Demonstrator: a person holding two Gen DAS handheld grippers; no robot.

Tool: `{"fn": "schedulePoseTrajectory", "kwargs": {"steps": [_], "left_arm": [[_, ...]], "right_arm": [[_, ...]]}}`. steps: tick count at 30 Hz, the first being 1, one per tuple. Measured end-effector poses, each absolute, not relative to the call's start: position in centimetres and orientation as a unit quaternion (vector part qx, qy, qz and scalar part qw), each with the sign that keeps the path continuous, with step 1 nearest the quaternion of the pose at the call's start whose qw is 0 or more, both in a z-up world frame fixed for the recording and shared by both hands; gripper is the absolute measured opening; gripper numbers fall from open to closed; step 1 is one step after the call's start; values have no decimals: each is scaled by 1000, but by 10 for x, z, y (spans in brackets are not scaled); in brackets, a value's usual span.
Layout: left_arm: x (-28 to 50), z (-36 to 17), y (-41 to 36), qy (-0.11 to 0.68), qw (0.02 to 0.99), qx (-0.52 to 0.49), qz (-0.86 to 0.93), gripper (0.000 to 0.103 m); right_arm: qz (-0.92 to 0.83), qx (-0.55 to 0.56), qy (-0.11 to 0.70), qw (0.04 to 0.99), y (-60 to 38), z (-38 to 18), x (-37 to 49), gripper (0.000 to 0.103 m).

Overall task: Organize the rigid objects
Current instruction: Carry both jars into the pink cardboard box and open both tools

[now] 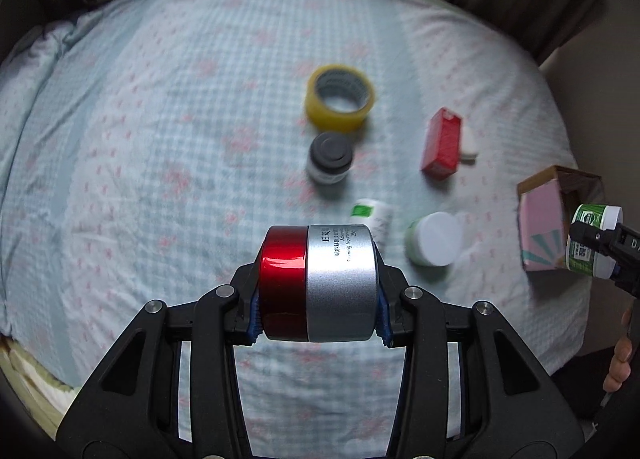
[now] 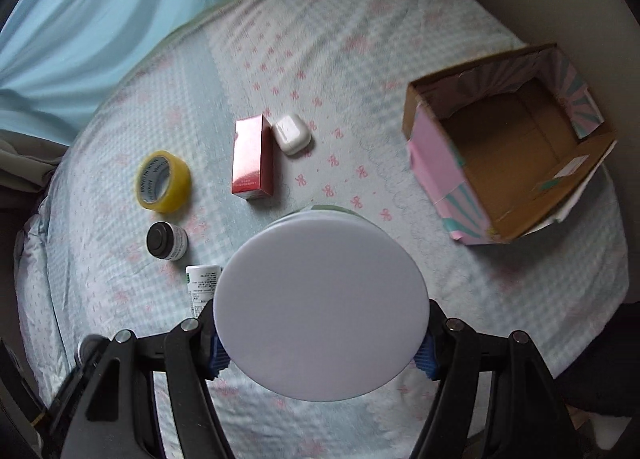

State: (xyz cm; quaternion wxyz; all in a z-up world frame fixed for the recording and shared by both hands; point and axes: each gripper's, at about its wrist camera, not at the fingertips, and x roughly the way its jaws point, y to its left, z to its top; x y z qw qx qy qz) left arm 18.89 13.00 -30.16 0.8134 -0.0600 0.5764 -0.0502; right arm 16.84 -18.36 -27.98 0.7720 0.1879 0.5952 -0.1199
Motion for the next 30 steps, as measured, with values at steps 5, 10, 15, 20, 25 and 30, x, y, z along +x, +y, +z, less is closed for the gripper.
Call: {"fn": "schedulePoseTrajectory", "kwargs": {"steps": [5, 10, 15, 20, 25, 30], "left_arm": [[183, -270, 89, 558, 825, -47, -74, 38], [178, -240, 25, 543, 833, -37, -97, 38], [176, -215, -52, 529, 842, -34, -103, 38], [186, -209, -138, 534, 837, -40, -115, 38], [199, -222, -218, 548, 824, -34, -137, 38], [214, -249, -283, 571, 806, -6, -158, 38]], "right_arm": [[-109, 170, 579, 790, -214, -246, 154, 66], [-95, 145, 569, 804, -263, -222, 142, 66], [-76, 112, 570, 811, -335, -209, 142, 66], [-61, 79, 584, 806, -400, -215, 154, 66], [-50, 56, 615, 785, -460, -243, 165, 66], [-38, 46, 634, 771, -498, -277, 174, 66]]}}
